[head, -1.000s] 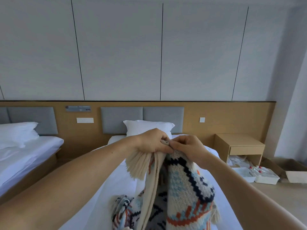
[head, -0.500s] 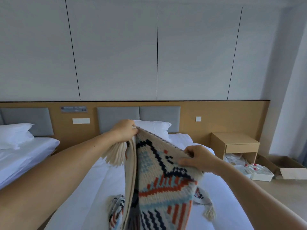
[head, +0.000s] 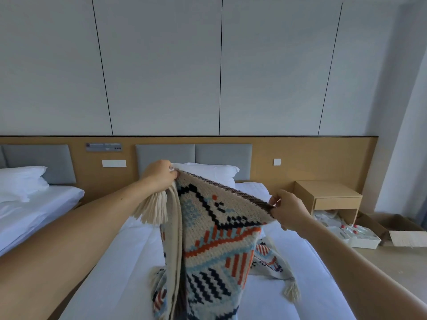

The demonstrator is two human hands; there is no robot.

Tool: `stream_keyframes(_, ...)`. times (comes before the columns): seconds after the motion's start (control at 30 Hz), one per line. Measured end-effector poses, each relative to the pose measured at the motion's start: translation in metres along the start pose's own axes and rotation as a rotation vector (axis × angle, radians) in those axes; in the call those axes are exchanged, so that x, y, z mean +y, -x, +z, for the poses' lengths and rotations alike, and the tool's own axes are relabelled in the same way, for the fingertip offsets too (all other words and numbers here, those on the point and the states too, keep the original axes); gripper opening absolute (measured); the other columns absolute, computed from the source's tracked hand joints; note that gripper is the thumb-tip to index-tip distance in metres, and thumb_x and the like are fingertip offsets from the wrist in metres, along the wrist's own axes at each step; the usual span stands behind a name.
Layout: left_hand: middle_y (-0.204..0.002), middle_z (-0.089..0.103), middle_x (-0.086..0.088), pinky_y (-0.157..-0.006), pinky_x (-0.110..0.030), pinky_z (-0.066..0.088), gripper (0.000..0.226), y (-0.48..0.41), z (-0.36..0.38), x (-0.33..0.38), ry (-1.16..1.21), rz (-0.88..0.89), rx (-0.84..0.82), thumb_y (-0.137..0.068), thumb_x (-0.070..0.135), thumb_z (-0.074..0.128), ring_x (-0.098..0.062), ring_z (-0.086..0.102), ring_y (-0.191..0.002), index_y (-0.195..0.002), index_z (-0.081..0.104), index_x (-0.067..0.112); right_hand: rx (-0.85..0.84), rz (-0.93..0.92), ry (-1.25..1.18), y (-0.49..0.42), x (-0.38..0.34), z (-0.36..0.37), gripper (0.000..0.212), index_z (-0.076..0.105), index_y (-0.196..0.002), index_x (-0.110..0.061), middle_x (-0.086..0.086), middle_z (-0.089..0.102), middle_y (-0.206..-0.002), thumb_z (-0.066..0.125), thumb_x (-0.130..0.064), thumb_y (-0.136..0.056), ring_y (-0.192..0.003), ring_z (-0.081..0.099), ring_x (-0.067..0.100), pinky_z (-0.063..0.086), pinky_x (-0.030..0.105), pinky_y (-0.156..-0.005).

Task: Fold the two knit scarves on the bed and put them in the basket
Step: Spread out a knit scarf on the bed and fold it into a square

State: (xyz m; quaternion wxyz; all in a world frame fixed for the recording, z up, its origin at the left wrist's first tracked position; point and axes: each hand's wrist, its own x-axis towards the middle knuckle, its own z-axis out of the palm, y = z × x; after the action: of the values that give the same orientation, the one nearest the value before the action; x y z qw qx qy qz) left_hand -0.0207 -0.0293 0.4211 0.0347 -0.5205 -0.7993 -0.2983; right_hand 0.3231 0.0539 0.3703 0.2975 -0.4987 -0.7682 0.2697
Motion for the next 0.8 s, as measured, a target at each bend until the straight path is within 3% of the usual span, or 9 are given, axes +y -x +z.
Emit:
stream_keyframes(0.1, -0.082, 0.065, -0.021, -0.059, -0.032, 0.035, 0.029, -0.003, -0.003, -0.006, 0.006, -0.027, 0.007, -0.096, 0.023, 0.055, -0.031, 0.058, -0.070, -0.093, 0.063, -0.004, -0.101, -0.225, 0.010, 0.008, -0.002, -0.001, 0.033, 0.051, -0.103, -0.026, -0.006, 0.055, -0.109, 0.057, 0.003, -0.087, -0.048, 0.051, 0.014, 0.047, 0.031, -0.046)
stream_keyframes(0.17, -0.076, 0.062, -0.017, -0.057, -0.032, 0.034, 0.027, -0.004, -0.006, -0.010, 0.002, -0.052, 0.003, -0.096, 0.023, 0.054, -0.029, 0.054, -0.066, -0.090, 0.062, -0.002, -0.218, -0.326, -0.030, 0.015, -0.006, -0.005, 0.041, 0.053, -0.107, -0.036, -0.012, 0.053, -0.118, 0.058, 0.001, -0.091, -0.046, 0.053, 0.014, 0.048, 0.028, -0.045)
stream_keyframes(0.3, -0.079, 0.061, -0.013, -0.057, -0.031, 0.037, 0.022, -0.004, -0.002, -0.008, 0.000, -0.048, -0.007, -0.097, 0.023, 0.054, -0.029, 0.057, -0.069, -0.094, 0.062, 0.002, -0.390, -0.305, 0.101, 0.024, -0.018, -0.009, 0.049, 0.063, -0.107, -0.043, -0.010, 0.058, -0.113, 0.052, 0.003, -0.093, -0.048, 0.055, 0.013, 0.051, 0.024, -0.046)
stream_keyframes(0.43, -0.079, 0.059, -0.009, -0.059, -0.031, 0.037, 0.022, -0.007, 0.001, -0.005, -0.019, -0.033, -0.008, -0.097, 0.022, 0.054, -0.028, 0.057, -0.073, -0.094, 0.063, 0.002, -0.424, -0.314, 0.118, 0.030, -0.023, -0.010, 0.054, 0.055, -0.123, -0.043, -0.010, 0.062, -0.108, 0.051, 0.003, -0.094, -0.053, 0.061, 0.013, 0.054, 0.025, -0.050)
stream_keyframes(0.53, -0.076, 0.056, -0.006, -0.054, -0.030, 0.034, 0.021, -0.009, 0.000, -0.004, -0.050, -0.039, -0.009, -0.098, 0.023, 0.052, -0.023, 0.054, -0.068, -0.092, 0.060, 0.005, -0.413, -0.324, 0.070, 0.031, -0.026, -0.013, 0.049, 0.058, -0.125, -0.035, -0.007, 0.067, -0.103, 0.050, 0.003, -0.095, -0.055, 0.067, 0.014, 0.055, 0.023, -0.053)
stream_keyframes(0.6, -0.072, 0.055, -0.005, -0.051, -0.030, 0.031, 0.021, -0.010, 0.002, -0.003, -0.069, -0.038, -0.010, -0.098, 0.023, 0.051, -0.020, 0.051, -0.063, -0.090, 0.059, 0.006, -0.425, -0.279, 0.098, 0.031, -0.029, -0.013, 0.036, 0.070, -0.103, -0.024, -0.001, 0.072, -0.089, 0.049, 0.003, -0.094, -0.057, 0.068, 0.015, 0.055, 0.023, -0.055)
stream_keyframes(0.67, -0.073, 0.057, -0.007, -0.051, -0.030, 0.032, 0.023, -0.012, 0.005, -0.001, -0.074, -0.028, -0.017, -0.098, 0.024, 0.051, -0.020, 0.050, -0.062, -0.090, 0.060, 0.005, -0.450, -0.211, 0.208, 0.032, -0.031, -0.014, 0.029, 0.068, -0.081, -0.017, 0.001, 0.070, -0.069, 0.047, 0.001, -0.091, -0.058, 0.068, 0.014, 0.053, 0.021, -0.057)
stream_keyframes(0.73, -0.078, 0.059, -0.009, -0.054, -0.031, 0.034, 0.023, -0.013, 0.008, 0.002, -0.073, -0.016, -0.024, -0.098, 0.025, 0.051, -0.021, 0.050, -0.064, -0.092, 0.061, 0.004, -0.444, -0.166, 0.208, 0.032, -0.026, -0.015, 0.023, 0.062, -0.073, -0.003, 0.010, 0.068, -0.064, 0.046, -0.009, -0.088, -0.061, 0.068, 0.018, 0.056, 0.028, -0.062)
stream_keyframes(0.8, -0.083, 0.061, -0.011, -0.056, -0.032, 0.035, 0.024, -0.015, 0.010, 0.005, -0.077, -0.005, -0.031, -0.098, 0.026, 0.051, -0.023, 0.053, -0.068, -0.092, 0.060, 0.004, -0.400, -0.165, 0.073, 0.031, -0.020, -0.017, 0.038, 0.057, -0.071, 0.011, 0.021, 0.066, -0.067, 0.047, -0.024, -0.083, -0.062, 0.065, 0.023, 0.054, 0.038, -0.067)
